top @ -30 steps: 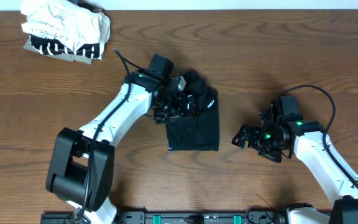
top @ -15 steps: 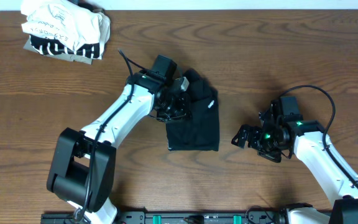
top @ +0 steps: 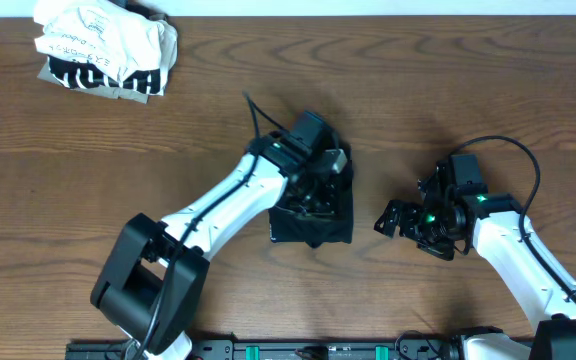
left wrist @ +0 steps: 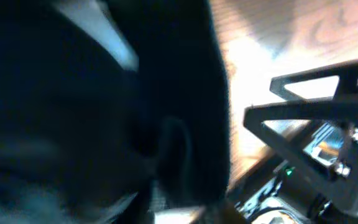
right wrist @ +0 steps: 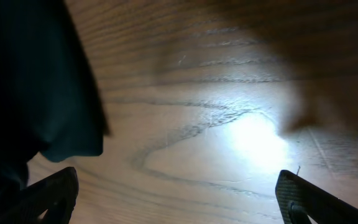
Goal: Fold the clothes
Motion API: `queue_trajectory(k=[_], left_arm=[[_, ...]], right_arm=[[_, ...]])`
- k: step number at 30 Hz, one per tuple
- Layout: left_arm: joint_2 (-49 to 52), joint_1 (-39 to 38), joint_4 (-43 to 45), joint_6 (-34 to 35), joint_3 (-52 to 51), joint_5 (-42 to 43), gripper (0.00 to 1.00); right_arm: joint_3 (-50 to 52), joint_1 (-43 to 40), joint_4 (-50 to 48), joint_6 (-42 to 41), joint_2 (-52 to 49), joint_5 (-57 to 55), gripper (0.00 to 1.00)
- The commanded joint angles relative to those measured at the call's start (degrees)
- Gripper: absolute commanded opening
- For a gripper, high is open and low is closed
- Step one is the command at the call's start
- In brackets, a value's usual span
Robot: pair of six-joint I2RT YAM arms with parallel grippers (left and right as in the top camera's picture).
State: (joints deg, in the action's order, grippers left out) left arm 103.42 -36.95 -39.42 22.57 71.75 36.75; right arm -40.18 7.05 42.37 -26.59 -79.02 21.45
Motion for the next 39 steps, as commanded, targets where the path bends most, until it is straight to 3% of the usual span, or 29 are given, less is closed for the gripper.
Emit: queue_trajectory(k=[1, 7, 12, 15, 16, 18, 20, 21, 23, 27, 30, 39], left_arm=[[-0.3, -1.3, -0.1, 0.2, 0.0, 0.3, 0.40], [-2.6, -1.4, -0.6, -1.2, 0.2, 0.3, 0.40], [-10.2, -0.3, -4.4, -5.1, 1.3, -0.2, 0.40], [-17.4, 2.0, -7.8, -5.1, 1.4, -6.4, 0.41], [-20.3, 3.2, -9.6, -4.5, 1.4, -10.4, 0.42], [-25.2, 5.9, -13.1, -2.7, 1.4, -18.5, 0.60], [-29.3, 9.0, -16.3, -0.8, 1.4, -25.2, 0.70], [-31.2, 10.9, -17.8, -0.5, 1.4, -27.3, 0.73], [-33.9, 14.7, -19.9, -0.6, 1.4, -28.1, 0.80], [-36.2, 20.9, -22.5, -0.6, 1.3, -28.1, 0.86], [-35.9, 23.7, -24.2, -0.6, 1.2, -28.1, 0.98], [-34.6, 24.4, -28.3, -0.6, 1.2, -28.0, 0.99]], right_arm=[[0.2, 0.5, 0.0, -0.4, -0.1, -1.4, 0.99], [0.2, 0.3, 0.1, -0.6, -0.1, -2.0, 0.99], [0.1, -1.4, -0.2, -2.1, 0.0, -0.7, 0.99], [-0.2, -3.3, -0.8, -1.4, 0.3, 2.2, 0.99], [-0.3, -3.8, -1.4, -0.3, 0.5, 4.2, 0.99], [-0.7, -4.8, -4.2, 4.3, 0.9, 12.5, 0.97], [-1.6, -4.7, -7.7, 8.5, 1.0, 23.0, 0.86], [-2.1, -4.6, -9.1, 8.6, 1.0, 26.2, 0.75], [-3.5, -3.7, -12.3, 5.2, 1.0, 29.4, 0.41], [-6.9, 1.3, -19.8, -0.6, 1.0, 29.9, 0.14], [-9.4, 6.4, -25.9, -5.2, 1.0, 28.1, 0.05], [-10.3, 14.5, -42.1, -8.2, -5.8, 26.0, 0.10]])
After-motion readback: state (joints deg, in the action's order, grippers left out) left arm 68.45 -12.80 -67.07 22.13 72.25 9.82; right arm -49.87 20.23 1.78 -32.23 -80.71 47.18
